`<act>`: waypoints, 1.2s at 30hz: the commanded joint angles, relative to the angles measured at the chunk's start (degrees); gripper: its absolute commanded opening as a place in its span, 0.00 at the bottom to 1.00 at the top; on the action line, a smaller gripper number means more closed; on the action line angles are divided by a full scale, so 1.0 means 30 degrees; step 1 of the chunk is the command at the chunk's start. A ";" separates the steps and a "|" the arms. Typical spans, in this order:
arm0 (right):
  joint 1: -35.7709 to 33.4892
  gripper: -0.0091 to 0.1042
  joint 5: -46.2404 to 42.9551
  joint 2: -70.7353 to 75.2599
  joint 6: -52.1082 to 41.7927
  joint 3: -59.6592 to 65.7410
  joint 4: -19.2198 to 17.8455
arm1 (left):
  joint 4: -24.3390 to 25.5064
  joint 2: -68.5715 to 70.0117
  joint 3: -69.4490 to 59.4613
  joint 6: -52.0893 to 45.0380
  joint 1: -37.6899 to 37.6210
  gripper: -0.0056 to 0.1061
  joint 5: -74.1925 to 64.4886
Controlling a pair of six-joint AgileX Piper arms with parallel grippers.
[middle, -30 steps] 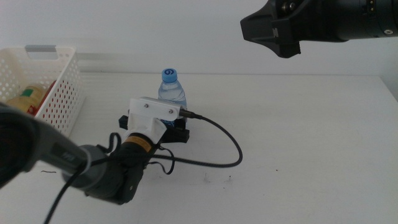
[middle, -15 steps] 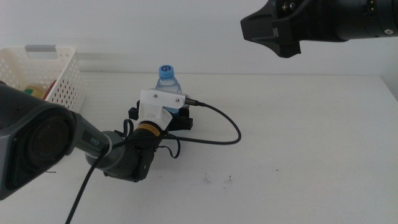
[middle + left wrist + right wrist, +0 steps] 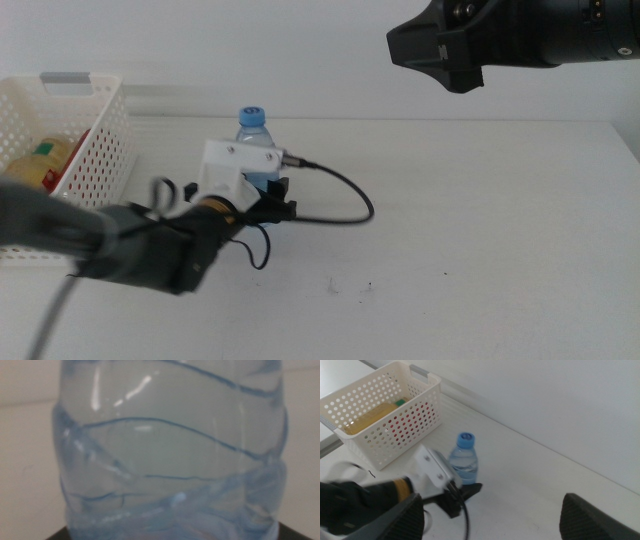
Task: Use arms to grab the bottles and put them into the dustbin to the left of the table.
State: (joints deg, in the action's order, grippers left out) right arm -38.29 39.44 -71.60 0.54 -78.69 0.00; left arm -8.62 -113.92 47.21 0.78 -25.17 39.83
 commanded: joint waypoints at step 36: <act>0.0061 0.80 -0.0127 0.0136 -0.0065 -0.0081 -0.0242 | -0.1652 0.0667 2.0902 -0.9087 1.4098 0.03 -3.6596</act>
State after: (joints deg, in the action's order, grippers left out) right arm -38.29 39.44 -71.60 0.54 -78.69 0.00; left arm -14.62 -111.65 109.06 -27.68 17.01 -71.10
